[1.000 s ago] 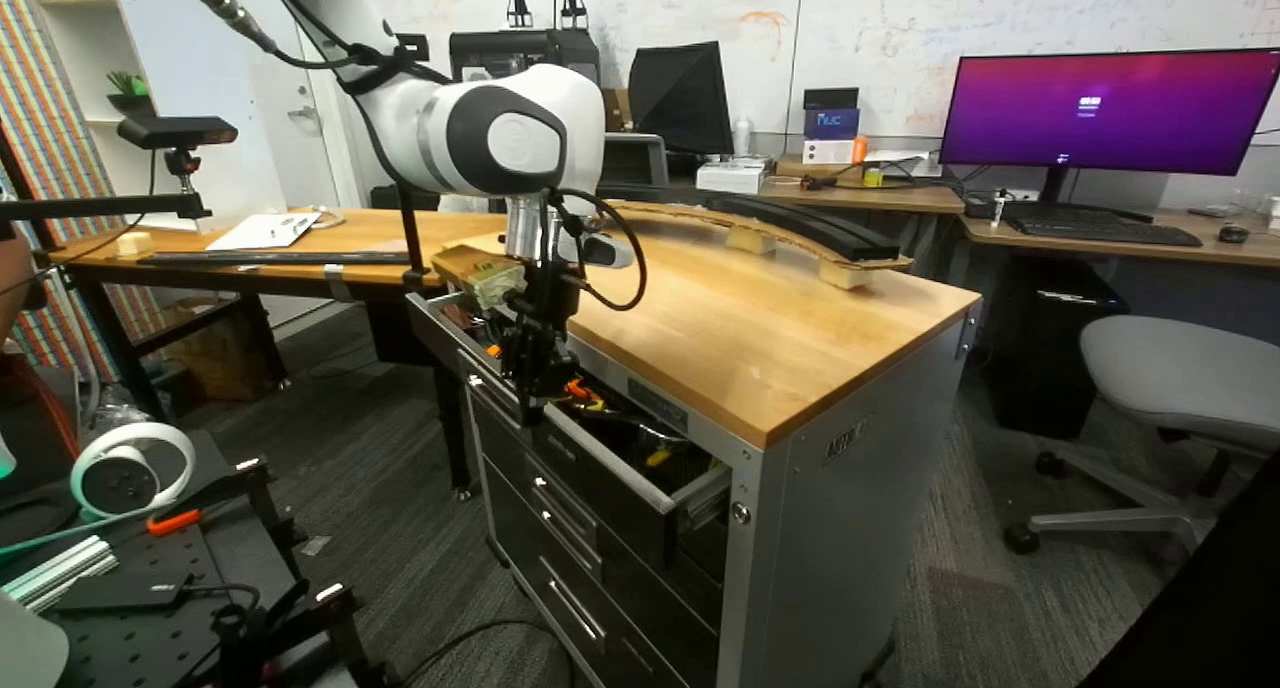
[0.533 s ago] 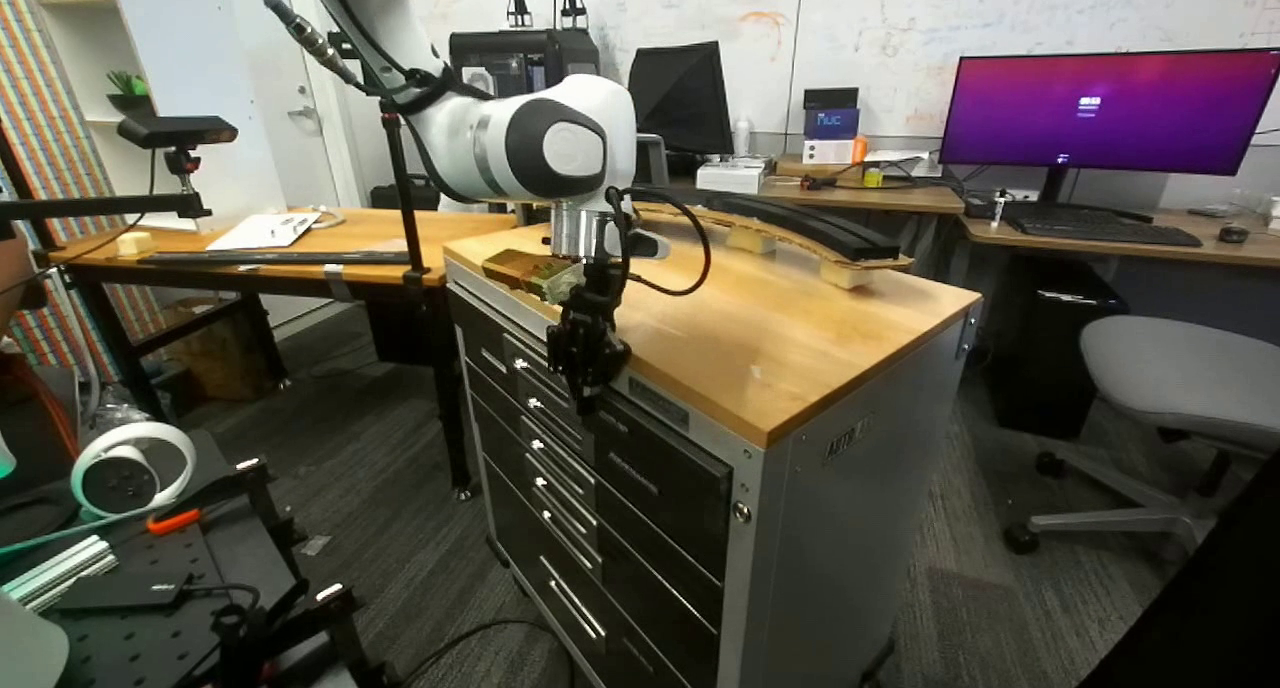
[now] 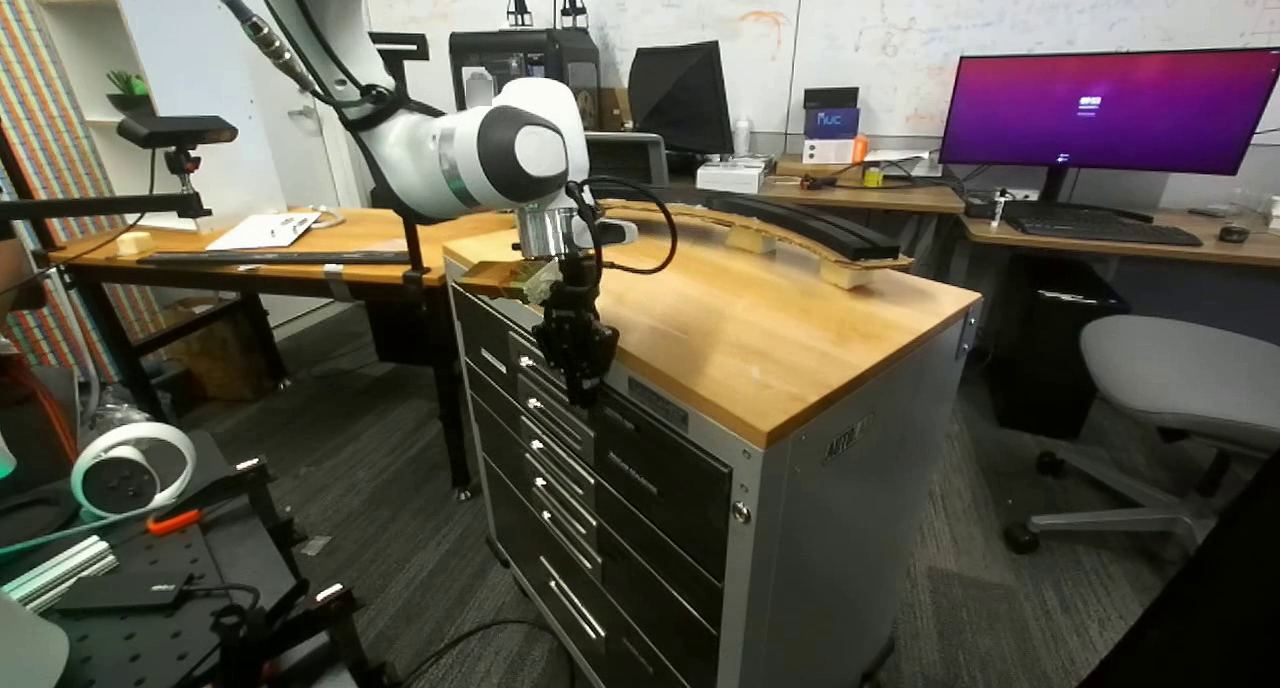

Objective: Put the black screwdriver inside the open drawer then close the drawer

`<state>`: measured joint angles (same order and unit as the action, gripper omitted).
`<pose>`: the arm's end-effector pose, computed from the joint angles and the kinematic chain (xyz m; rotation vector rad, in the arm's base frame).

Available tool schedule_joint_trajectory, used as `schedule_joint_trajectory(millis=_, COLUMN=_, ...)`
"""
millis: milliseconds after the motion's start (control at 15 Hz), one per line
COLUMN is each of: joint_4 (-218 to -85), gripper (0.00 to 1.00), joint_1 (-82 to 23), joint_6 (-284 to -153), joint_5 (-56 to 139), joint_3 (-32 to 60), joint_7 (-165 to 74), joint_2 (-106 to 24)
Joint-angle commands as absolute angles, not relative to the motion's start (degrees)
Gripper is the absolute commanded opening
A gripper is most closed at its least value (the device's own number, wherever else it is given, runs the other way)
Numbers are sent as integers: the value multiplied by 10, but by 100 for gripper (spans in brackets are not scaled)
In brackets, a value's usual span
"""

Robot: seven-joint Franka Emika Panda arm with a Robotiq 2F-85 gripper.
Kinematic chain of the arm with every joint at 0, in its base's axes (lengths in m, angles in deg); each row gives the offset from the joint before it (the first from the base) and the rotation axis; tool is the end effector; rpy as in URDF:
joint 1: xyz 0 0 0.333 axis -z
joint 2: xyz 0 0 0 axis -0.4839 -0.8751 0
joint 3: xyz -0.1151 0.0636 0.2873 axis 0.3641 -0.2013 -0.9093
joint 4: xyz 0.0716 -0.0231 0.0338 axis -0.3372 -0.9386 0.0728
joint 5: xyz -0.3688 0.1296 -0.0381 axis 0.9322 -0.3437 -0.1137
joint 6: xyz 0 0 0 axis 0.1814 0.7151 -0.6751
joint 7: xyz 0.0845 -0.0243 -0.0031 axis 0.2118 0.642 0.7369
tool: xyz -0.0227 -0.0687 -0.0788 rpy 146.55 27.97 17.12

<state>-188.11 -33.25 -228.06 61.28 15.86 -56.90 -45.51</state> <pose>0.5307 -0.0117 0.1936 2.8783 0.0509 -0.0979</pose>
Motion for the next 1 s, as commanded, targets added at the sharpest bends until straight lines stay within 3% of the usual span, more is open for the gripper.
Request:
schedule_joint_trajectory(millis=0, joint_4=-1933, gripper=55, joint_1=-340, joint_6=-2291, joint_5=611, joint_3=154, joint_7=-548, joint_2=-343)
schedule_joint_trajectory(millis=400, joint_4=-1923, gripper=99, joint_1=-336, joint_6=-2171, joint_5=559, joint_3=104, joint_7=-466, joint_2=-194)
schedule_joint_trajectory(millis=667, joint_4=-1884, gripper=100, joint_1=-352, joint_6=-2030, joint_5=453, joint_3=68, joint_7=-406, joint_2=-102)
schedule_joint_trajectory(millis=733, joint_4=-1894, gripper=100, joint_1=-335, joint_6=-2091, joint_5=492, joint_3=69, joint_7=-434, joint_2=-149)
schedule_joint_trajectory(millis=933, joint_4=-1885, gripper=100, joint_1=-345, joint_6=-2035, joint_5=464, joint_3=58, joint_7=-422, joint_2=-102)
